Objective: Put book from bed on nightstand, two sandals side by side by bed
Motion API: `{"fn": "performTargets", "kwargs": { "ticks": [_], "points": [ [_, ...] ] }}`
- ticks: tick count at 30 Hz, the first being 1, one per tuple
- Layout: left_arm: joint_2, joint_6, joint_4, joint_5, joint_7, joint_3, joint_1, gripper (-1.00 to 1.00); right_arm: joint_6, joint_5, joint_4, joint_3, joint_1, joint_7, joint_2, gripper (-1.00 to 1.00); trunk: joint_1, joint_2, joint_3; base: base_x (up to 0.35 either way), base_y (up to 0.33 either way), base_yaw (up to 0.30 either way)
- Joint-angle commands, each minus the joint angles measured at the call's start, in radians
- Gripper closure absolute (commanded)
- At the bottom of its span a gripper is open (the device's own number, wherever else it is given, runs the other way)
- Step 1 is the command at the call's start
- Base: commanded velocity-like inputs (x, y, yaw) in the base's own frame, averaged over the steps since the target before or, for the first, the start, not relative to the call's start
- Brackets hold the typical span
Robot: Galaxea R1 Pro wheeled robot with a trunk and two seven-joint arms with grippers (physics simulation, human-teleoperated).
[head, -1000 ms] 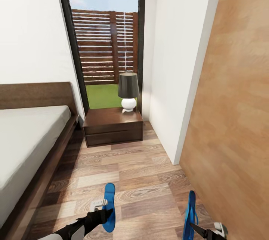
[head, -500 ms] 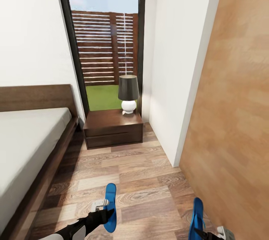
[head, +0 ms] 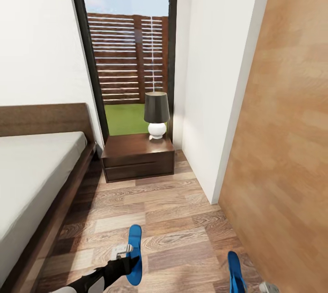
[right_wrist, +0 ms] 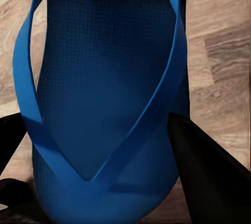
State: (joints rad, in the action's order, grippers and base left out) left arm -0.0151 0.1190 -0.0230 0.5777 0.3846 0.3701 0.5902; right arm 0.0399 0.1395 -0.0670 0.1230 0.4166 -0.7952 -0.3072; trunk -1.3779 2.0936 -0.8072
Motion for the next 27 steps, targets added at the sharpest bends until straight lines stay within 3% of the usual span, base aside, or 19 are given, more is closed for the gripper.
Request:
{"fn": "performTargets", "kwargs": {
  "ticks": [1, 5, 20, 27],
  "points": [
    [0.000, 0.005, 0.002, 0.008, 0.002, 0.007, 0.000, 1.00, 0.004, -0.010, 0.000, 0.009, 0.001, -0.003, 0.000, 1.00, 0.000, 0.000, -0.001, 0.000, 0.000, 0.000],
    [0.001, 0.005, 0.002, 0.008, 0.002, 0.006, -0.002, 1.00, 0.003, -0.049, 0.002, 0.012, 0.001, -0.002, 0.000, 1.00, 0.000, 0.000, -0.001, 0.000, 0.000, 0.000],
    [0.001, 0.004, 0.003, 0.009, 0.002, 0.006, -0.009, 1.00, 0.003, -0.050, 0.012, 0.017, 0.001, -0.001, 0.000, 1.00, 0.000, 0.000, -0.001, 0.007, 0.000, 0.000],
    [0.000, 0.004, 0.003, 0.010, 0.001, 0.007, -0.009, 1.00, 0.003, -0.052, 0.012, 0.017, 0.001, -0.001, 0.000, 1.00, 0.000, 0.000, -0.001, 0.255, 0.000, 0.000]
  ]
}}
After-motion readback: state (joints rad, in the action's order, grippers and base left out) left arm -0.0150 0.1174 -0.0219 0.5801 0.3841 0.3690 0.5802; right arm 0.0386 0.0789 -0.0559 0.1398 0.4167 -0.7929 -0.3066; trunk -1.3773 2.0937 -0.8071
